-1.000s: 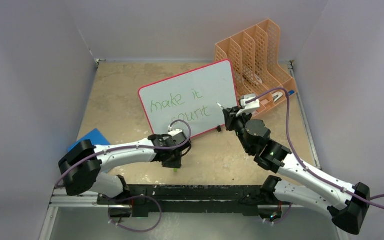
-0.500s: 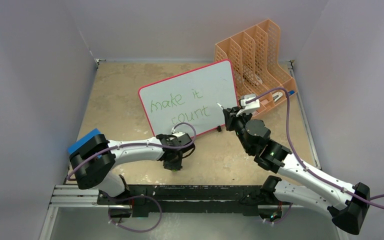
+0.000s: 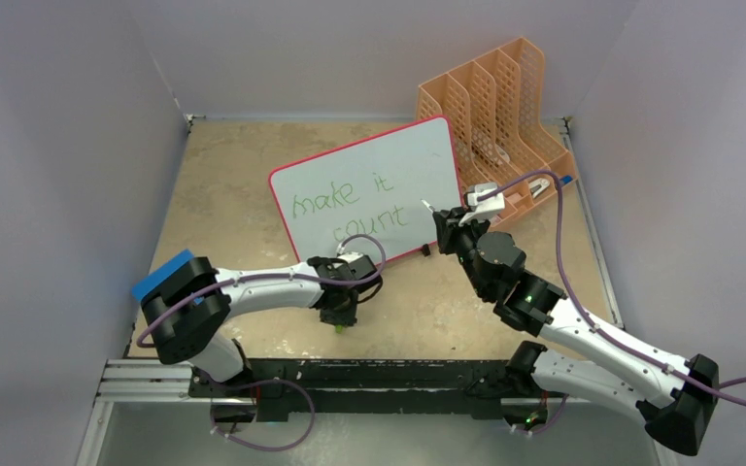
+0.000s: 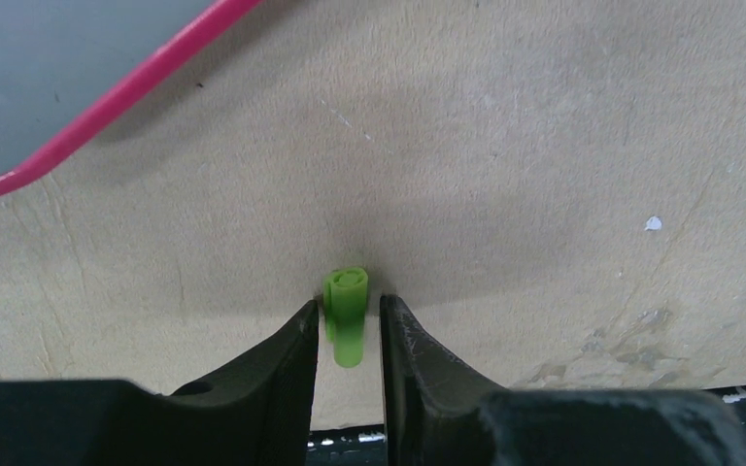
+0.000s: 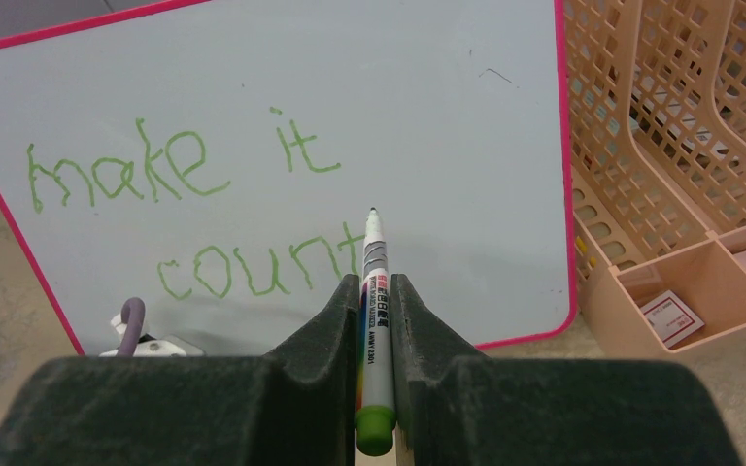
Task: Write a sentence on the whiteboard
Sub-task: Pick up the pen cap from the center of the board, then insert the whiteboard marker without the cap into the pen cap.
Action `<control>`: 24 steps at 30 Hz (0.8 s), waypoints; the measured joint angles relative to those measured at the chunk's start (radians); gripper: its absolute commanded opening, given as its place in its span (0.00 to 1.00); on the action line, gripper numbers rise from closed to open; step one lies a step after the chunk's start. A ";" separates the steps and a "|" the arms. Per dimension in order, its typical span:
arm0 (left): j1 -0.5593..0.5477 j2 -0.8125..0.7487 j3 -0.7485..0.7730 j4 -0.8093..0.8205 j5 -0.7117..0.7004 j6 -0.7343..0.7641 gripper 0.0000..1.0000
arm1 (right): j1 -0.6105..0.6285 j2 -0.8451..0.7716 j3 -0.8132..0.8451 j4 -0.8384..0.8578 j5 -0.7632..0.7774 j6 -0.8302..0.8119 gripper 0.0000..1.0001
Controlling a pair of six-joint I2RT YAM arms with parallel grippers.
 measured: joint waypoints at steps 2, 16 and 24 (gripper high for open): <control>0.008 0.000 0.000 0.009 -0.002 0.006 0.20 | 0.000 0.000 0.000 0.000 0.000 0.000 0.00; 0.030 -0.039 0.000 0.021 0.008 0.024 0.00 | 0.000 -0.002 0.000 0.001 -0.013 -0.005 0.00; 0.148 -0.320 0.002 0.056 0.059 0.003 0.00 | 0.000 -0.054 -0.022 0.067 -0.100 -0.033 0.00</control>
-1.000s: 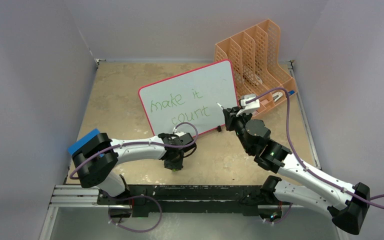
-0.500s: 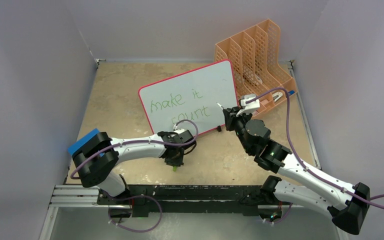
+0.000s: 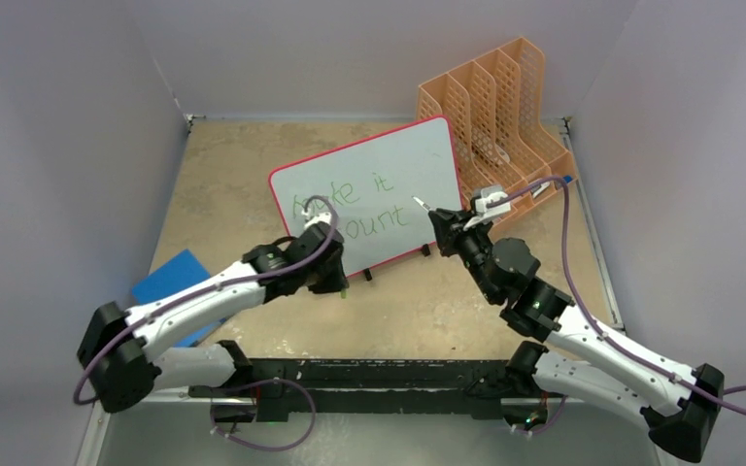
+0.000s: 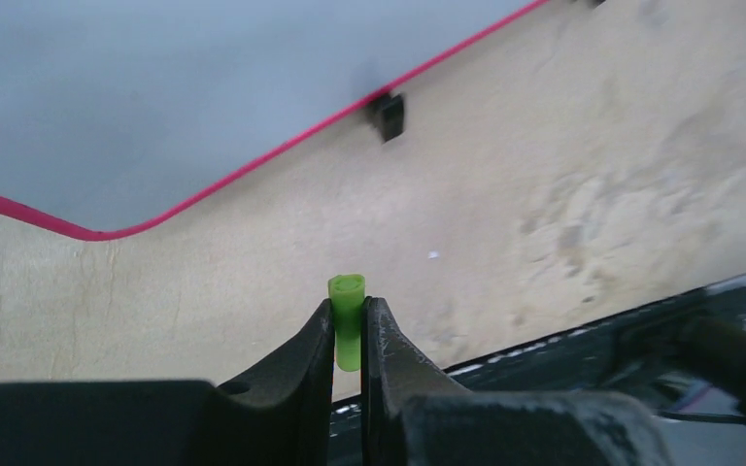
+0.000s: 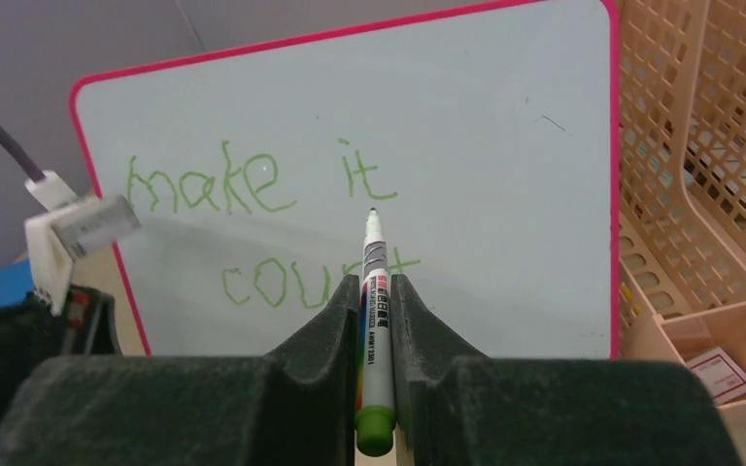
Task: Write a sentence on the whiteboard
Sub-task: Insert the whiteboard marker without the cap into the pen cap.
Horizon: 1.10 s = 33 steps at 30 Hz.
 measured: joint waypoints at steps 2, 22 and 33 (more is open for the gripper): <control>0.035 -0.080 0.005 0.017 0.007 -0.013 0.00 | 0.000 -0.018 -0.011 0.021 -0.026 -0.005 0.00; 0.389 -0.165 0.164 0.278 0.253 -0.207 0.00 | 0.276 0.030 -0.085 0.419 0.025 -0.136 0.00; 0.394 -0.224 0.091 0.408 0.275 -0.433 0.00 | 0.340 0.138 -0.098 0.619 0.073 -0.223 0.00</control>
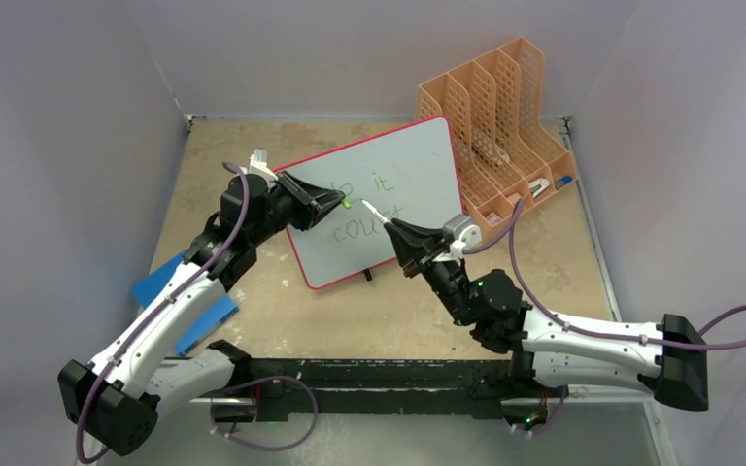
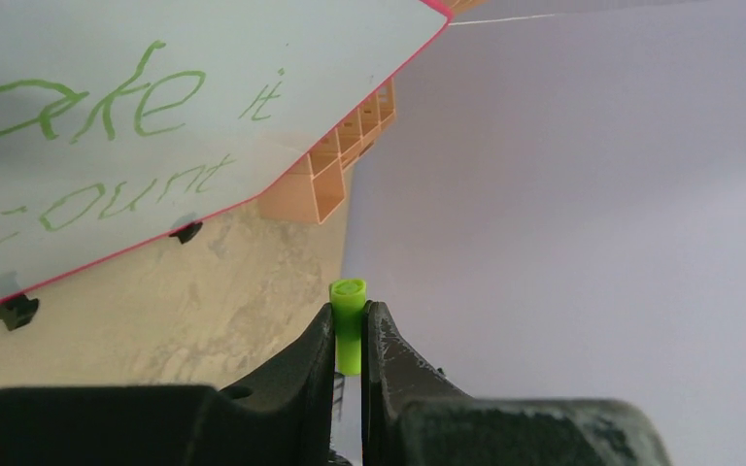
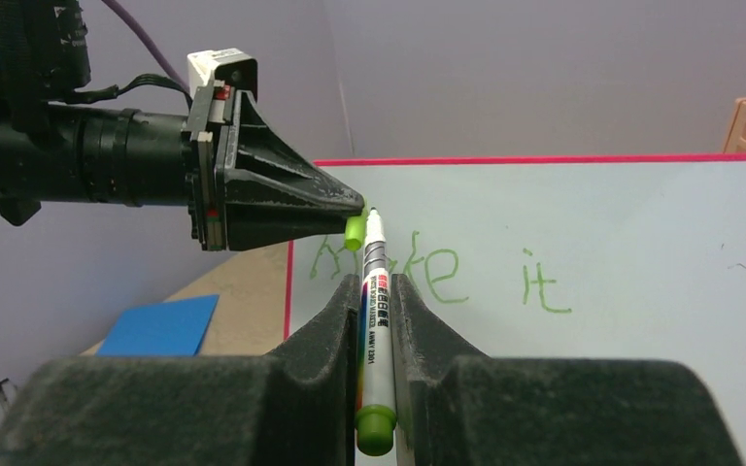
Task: Write a sentence on the whiteboard
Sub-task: Insert the whiteboard marker without the cap into the pen cap.
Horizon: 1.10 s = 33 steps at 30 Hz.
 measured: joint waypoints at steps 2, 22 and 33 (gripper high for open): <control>0.000 -0.008 -0.008 0.013 0.000 -0.036 0.00 | 0.011 0.024 0.000 0.031 0.007 -0.019 0.00; 0.000 -0.042 -0.061 0.043 -0.004 -0.300 0.00 | 0.096 0.130 0.000 0.145 0.065 -0.139 0.00; 0.000 -0.056 -0.061 0.043 -0.004 -0.317 0.00 | 0.108 0.141 0.000 0.168 0.102 -0.159 0.00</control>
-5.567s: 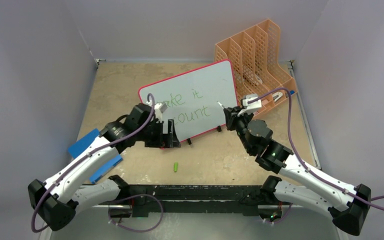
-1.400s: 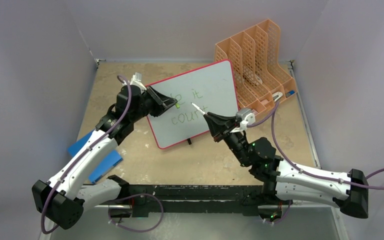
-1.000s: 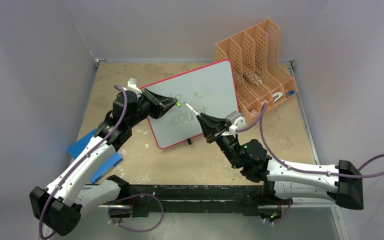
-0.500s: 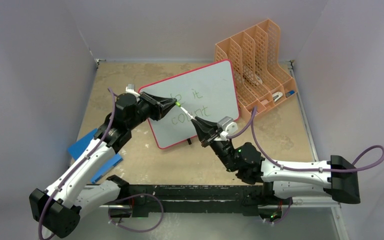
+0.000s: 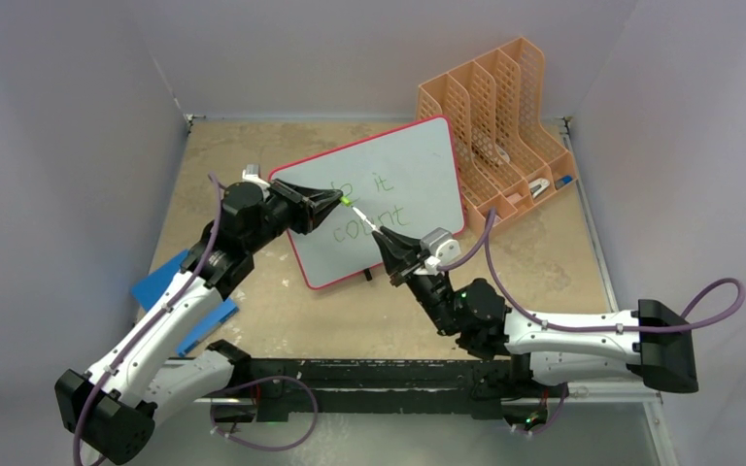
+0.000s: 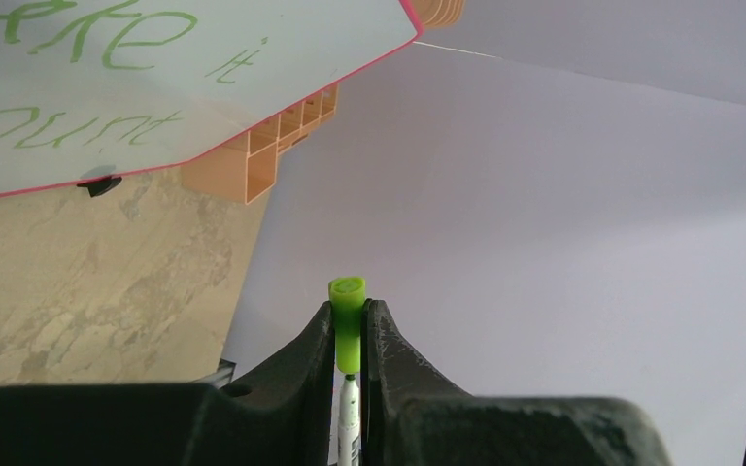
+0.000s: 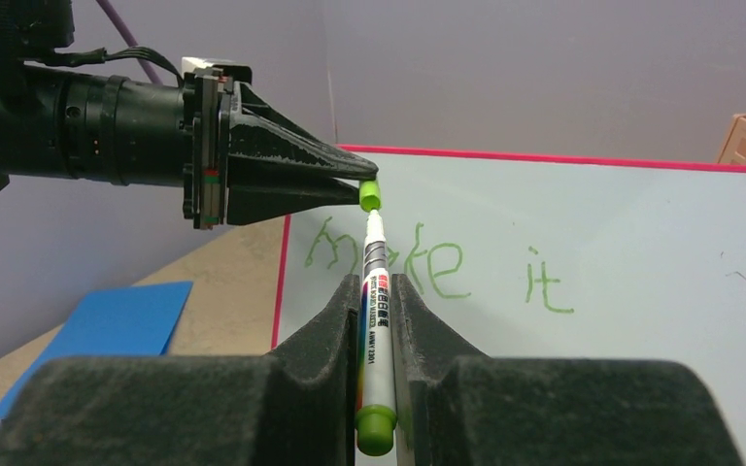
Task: Write a sentence on the whiteboard
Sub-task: Insert the whiteboard marker without the cap into the pen cap.
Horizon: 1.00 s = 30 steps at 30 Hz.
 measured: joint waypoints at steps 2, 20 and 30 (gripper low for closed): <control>0.000 -0.001 0.000 0.000 0.000 0.000 0.00 | 0.000 0.000 0.000 0.006 0.003 -0.002 0.00; 0.000 -0.002 -0.013 0.002 0.009 0.002 0.00 | 0.007 0.019 0.000 0.021 0.021 -0.011 0.00; 0.000 -0.002 -0.013 0.009 0.015 0.002 0.00 | 0.011 0.033 0.004 0.021 0.020 -0.013 0.00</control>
